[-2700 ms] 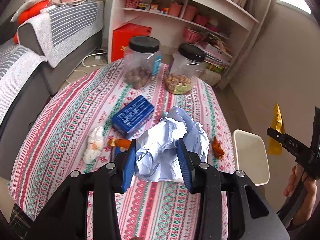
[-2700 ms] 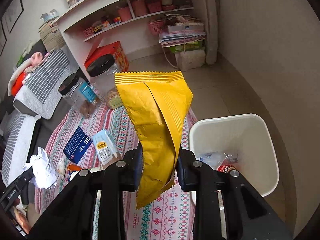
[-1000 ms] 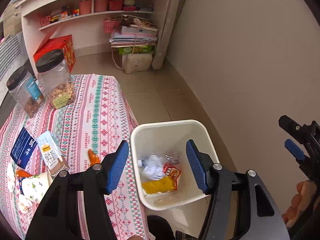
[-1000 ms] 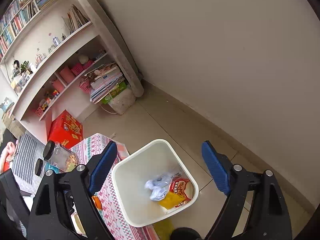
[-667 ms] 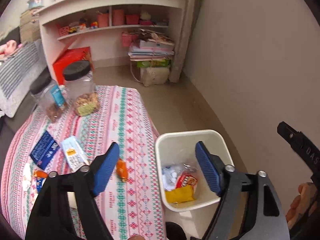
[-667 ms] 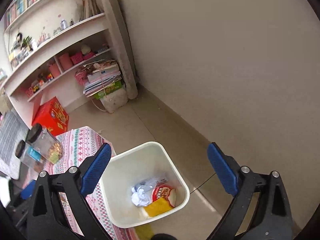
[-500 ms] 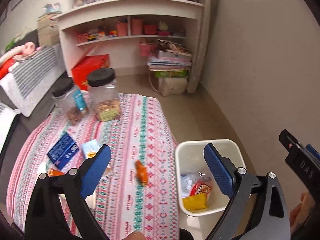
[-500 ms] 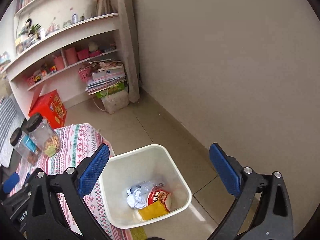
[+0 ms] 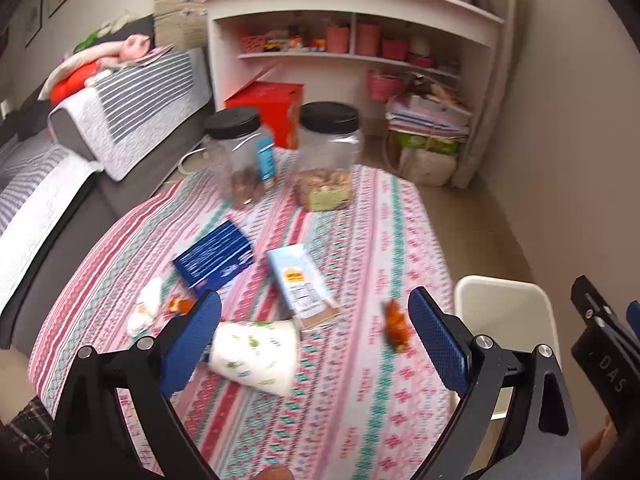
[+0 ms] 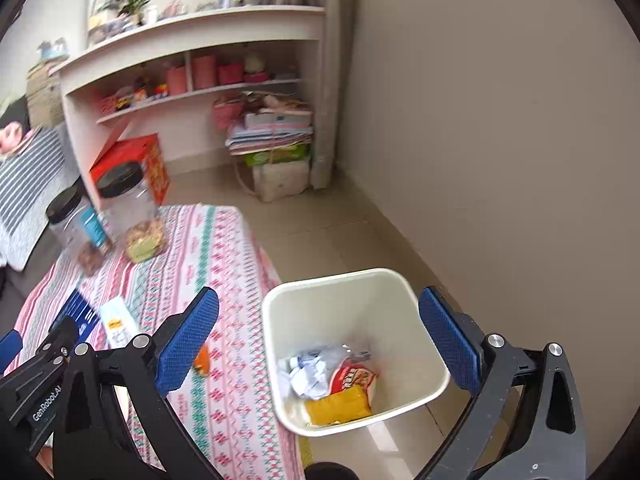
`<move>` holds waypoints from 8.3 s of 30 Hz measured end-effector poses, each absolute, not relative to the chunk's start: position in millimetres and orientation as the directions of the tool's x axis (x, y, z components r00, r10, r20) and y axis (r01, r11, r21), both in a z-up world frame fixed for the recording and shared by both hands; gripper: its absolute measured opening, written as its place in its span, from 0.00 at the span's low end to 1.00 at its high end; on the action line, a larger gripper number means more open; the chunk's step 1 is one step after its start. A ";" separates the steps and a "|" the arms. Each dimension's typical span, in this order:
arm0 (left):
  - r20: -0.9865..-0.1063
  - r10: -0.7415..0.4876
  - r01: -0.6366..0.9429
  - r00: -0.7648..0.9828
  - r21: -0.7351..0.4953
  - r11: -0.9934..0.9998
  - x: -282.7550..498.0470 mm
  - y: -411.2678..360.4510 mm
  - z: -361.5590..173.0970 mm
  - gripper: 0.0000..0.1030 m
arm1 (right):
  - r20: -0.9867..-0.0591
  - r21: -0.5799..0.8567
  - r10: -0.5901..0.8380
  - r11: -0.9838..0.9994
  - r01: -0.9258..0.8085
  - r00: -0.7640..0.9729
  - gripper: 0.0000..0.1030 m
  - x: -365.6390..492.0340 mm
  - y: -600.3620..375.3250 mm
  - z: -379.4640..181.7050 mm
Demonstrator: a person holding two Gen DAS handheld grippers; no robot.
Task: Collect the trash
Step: 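Grasp the white tissue with the left gripper while the right gripper grasps the leaf-print paper cup, then carry the leaf-print paper cup over the white bin and open the right gripper, then lower the white tissue into the bin and open the left gripper, then grasp the dark blue medicine box with the left gripper while the right gripper grasps the milk carton, then carry the milk carton over the bin and open the right gripper while the left carries the blue box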
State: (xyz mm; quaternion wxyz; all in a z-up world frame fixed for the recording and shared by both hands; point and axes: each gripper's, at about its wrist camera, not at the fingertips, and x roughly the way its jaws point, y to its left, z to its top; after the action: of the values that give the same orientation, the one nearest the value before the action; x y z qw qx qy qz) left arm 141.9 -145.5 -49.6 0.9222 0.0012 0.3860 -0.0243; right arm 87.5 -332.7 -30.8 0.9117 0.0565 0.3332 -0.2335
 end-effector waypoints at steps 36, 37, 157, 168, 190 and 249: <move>-0.943 -0.036 0.015 0.332 -0.032 0.999 232.3 74.6 -184.5 0.36 | -0.823 -0.402 -0.044 0.750 -0.526 0.566 0.92 159.3 -81.8 -153.4; -0.939 -0.037 0.017 0.343 -0.033 0.999 226.5 77.6 -182.2 0.36 | -0.824 -0.410 -0.047 0.738 -0.536 0.565 0.92 161.0 -77.3 -156.1; -0.814 -0.169 0.295 0.556 0.003 0.955 157.5 -190.5 -70.7 0.76 | -0.594 0.211 -0.275 0.854 0.476 0.756 0.93 83.6 -391.1 -0.3; -0.866 0.021 0.240 0.500 0.162 0.957 226.1 -116.4 -110.9 0.76 | -0.645 0.097 -0.192 0.939 0.329 0.739 0.93 140.6 -312.7 -17.1; -0.953 0.075 0.436 0.294 0.204 0.877 339.2 -48.8 -186.6 0.63 | -0.886 0.028 0.040 0.999 -0.033 0.462 0.93 262.6 -194.6 -141.3; -0.770 -0.095 -0.090 0.631 -0.194 0.977 123.3 85.7 -51.8 0.58 | -0.678 0.131 0.267 0.961 -0.245 0.684 0.54 120.0 -155.7 -46.1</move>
State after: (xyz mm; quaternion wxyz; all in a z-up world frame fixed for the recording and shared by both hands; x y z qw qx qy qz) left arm 123.3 85.7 -51.8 0.8967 -0.1076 0.4293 -0.0015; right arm 120.0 -155.7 -46.1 0.9176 0.0147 0.3718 0.1397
